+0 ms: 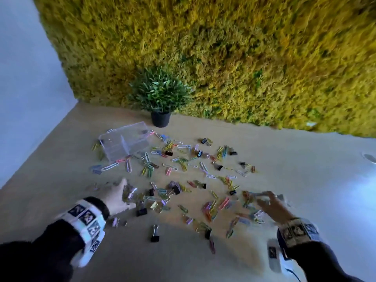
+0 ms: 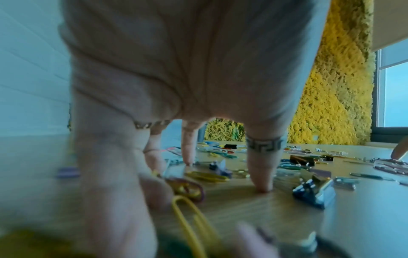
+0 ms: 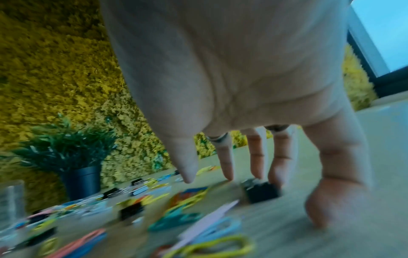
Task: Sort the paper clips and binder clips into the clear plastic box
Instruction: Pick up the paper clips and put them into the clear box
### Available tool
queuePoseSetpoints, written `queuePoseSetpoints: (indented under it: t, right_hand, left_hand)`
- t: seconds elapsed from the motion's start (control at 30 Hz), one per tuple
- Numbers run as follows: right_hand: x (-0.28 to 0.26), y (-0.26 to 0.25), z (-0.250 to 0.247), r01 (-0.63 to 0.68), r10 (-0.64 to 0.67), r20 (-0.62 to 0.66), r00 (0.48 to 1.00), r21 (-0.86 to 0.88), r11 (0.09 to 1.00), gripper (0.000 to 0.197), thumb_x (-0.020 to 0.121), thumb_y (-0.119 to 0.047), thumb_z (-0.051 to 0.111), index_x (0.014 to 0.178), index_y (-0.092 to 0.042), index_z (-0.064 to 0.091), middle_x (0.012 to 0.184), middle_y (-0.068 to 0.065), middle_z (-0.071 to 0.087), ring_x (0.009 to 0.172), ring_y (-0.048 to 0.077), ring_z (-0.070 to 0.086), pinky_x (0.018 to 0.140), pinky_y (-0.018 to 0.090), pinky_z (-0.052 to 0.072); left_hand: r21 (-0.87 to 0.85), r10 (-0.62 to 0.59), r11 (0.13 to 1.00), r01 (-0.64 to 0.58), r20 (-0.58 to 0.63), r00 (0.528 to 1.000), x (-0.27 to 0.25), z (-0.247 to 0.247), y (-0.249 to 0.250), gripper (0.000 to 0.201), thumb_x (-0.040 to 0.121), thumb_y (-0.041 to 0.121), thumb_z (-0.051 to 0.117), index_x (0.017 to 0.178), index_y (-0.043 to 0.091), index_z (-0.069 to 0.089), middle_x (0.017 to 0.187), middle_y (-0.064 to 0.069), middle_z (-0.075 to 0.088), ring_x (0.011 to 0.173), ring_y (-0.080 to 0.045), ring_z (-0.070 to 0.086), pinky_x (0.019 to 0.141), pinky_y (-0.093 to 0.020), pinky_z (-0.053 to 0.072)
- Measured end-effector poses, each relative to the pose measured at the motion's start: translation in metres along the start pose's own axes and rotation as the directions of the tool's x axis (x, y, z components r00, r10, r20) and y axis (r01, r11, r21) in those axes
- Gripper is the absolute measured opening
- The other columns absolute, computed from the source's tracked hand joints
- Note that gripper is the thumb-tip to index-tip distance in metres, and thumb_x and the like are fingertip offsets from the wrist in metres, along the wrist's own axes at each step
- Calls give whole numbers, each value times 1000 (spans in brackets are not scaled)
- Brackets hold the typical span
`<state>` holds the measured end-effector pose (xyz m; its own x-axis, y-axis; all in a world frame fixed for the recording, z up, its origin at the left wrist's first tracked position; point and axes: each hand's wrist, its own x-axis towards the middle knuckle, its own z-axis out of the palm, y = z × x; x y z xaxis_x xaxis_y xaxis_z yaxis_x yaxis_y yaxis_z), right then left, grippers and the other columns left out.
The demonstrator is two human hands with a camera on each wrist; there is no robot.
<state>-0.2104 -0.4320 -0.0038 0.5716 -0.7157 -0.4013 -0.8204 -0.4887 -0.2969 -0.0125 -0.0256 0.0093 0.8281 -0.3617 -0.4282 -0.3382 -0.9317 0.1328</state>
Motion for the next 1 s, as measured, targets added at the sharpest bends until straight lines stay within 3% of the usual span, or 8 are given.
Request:
queuePoseSetpoints:
  t: [0.17,0.3,0.43,0.57,0.63,0.73,0.83,1.0]
  right_hand:
    - [-20,-66,4,180,-187,56,981,103,978,38,88,-27,57,121,-7,56,112,13,55,115,36,49,100,42,42]
    - [-42,-55,-16,208,-206,75,976,-19,978,36,92,-36,50,121,-15,54,122,16,46,110,30,53,96,34,42]
    - [-76,-53,-11,198,-224,258,940,124,972,4,92,-29,51,93,-26,53,105,10,49,87,20,54,57,20,51]
    - [-70,-65,4,338,-347,163,924,82,938,26,90,-30,54,114,-22,54,107,2,45,104,17,50,85,28,46]
    - [-66,-71,-2,390,-391,77,917,25,920,44,87,-35,58,127,-19,47,121,5,42,97,15,52,87,26,45]
    - [-65,-81,2,574,-544,212,812,-117,811,75,74,-46,69,138,-29,36,140,0,29,126,21,35,107,42,36]
    - [-65,-97,18,690,-586,389,711,-224,688,96,62,-48,76,143,-38,25,149,-8,18,136,18,21,114,51,17]
    - [-50,-109,20,723,-648,354,675,-138,677,68,66,-35,76,128,-24,53,138,-5,39,123,10,37,112,38,25]
  left_hand:
    - [-211,117,968,-137,-104,988,3,-15,53,42,82,25,65,118,12,46,114,-11,60,87,-17,50,74,-21,38]
    - [-183,144,970,-161,-100,984,-17,-24,35,52,76,47,67,115,22,45,107,-4,54,94,-21,55,77,-28,46]
    - [-93,146,987,-133,147,978,-38,-1,34,67,65,53,73,114,26,36,109,-4,45,86,-17,50,67,-26,39]
    - [-237,234,948,-210,76,969,-35,-2,60,58,77,23,71,123,21,37,128,-9,36,99,-17,46,72,-25,37]
    - [-131,297,944,-304,-69,952,-29,-13,68,52,80,24,68,124,23,41,127,-4,43,102,-15,49,76,-25,41]
    - [2,470,883,-470,-33,882,-21,-25,92,59,80,31,67,131,25,39,135,4,38,96,-11,47,71,-21,41]
    - [13,574,814,-580,136,808,2,-24,122,86,74,36,72,145,23,23,153,6,18,134,-14,30,110,-32,28]
    - [40,595,790,-612,192,780,31,-22,138,89,65,44,76,140,18,34,146,4,29,133,-18,26,111,-33,24]
